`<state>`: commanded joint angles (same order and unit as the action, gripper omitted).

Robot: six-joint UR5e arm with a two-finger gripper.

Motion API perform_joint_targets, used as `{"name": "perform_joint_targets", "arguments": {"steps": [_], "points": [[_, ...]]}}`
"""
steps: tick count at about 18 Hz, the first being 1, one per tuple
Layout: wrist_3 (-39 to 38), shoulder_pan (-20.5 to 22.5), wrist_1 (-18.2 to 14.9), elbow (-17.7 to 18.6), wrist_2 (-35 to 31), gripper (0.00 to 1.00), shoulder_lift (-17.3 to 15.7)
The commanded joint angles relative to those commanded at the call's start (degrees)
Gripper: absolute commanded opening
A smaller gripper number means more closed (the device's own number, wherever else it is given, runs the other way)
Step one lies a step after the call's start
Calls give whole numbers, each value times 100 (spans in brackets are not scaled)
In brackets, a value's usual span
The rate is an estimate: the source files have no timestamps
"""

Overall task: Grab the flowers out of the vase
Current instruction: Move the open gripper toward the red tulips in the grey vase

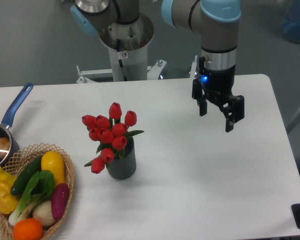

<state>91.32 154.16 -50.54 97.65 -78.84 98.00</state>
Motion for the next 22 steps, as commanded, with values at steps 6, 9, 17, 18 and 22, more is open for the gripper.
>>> {"name": "perform_joint_targets", "arguments": {"steps": [6,9,17,18,22], "points": [[-9,-79,0,9,17,100,0],[-44,-105,0,105,70,100,9],[-88,-114,0,360,632,100,-35],[-88,-114,-9,395,659,100,-44],[-88,-202,-18,466,747,100,-53]]}}
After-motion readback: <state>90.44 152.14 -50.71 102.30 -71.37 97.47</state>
